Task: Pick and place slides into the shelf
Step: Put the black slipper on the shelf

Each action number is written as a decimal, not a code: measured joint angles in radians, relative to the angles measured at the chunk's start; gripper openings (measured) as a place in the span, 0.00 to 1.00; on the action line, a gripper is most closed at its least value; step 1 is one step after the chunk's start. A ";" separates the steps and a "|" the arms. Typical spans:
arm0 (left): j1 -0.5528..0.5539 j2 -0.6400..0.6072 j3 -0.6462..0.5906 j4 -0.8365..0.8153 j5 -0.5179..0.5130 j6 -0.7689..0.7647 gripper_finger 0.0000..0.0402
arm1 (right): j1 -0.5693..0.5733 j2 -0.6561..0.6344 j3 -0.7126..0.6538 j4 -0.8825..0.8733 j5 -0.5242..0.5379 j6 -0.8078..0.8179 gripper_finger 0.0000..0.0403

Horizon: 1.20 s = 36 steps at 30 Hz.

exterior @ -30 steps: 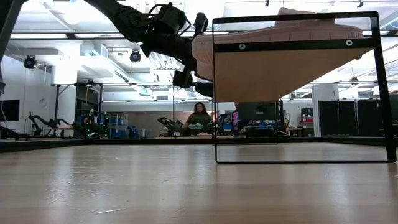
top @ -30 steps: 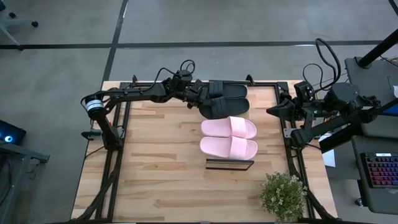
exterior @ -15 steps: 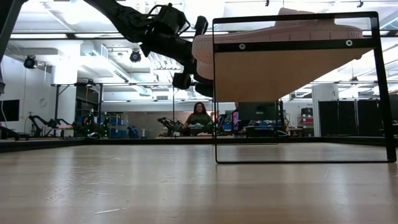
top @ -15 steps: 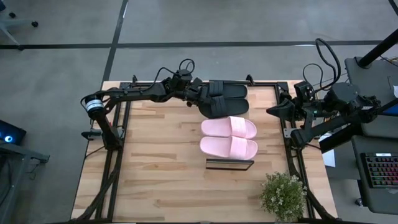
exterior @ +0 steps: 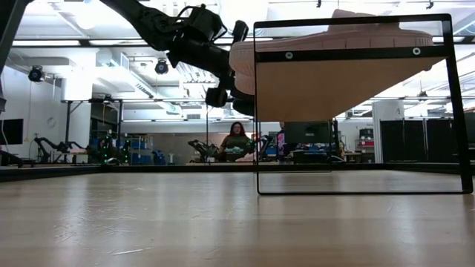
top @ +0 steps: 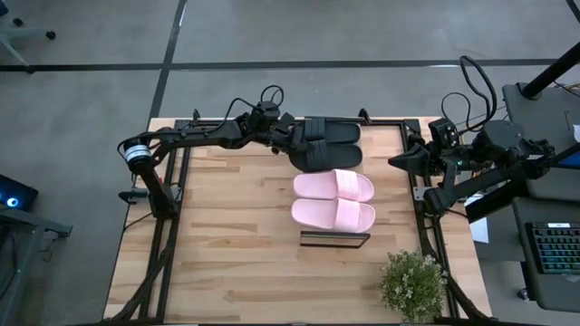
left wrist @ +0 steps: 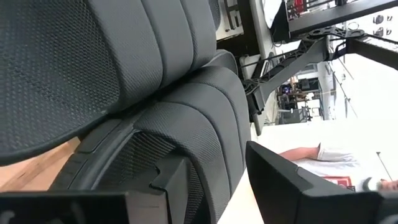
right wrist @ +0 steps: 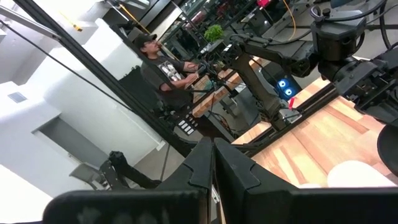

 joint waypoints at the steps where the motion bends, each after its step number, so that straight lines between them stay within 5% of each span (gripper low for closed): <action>1: 0.000 0.000 0.000 -0.002 0.000 0.000 0.34 | 0.000 0.000 0.000 0.000 0.000 0.000 0.02; 10: 0.007 -0.002 0.000 -0.129 -0.014 0.048 0.34 | 0.000 0.000 0.000 0.000 0.000 0.002 0.02; 36: 0.037 -0.037 0.014 -0.121 -0.008 0.087 0.34 | 0.000 0.000 0.000 -0.016 0.000 0.001 0.02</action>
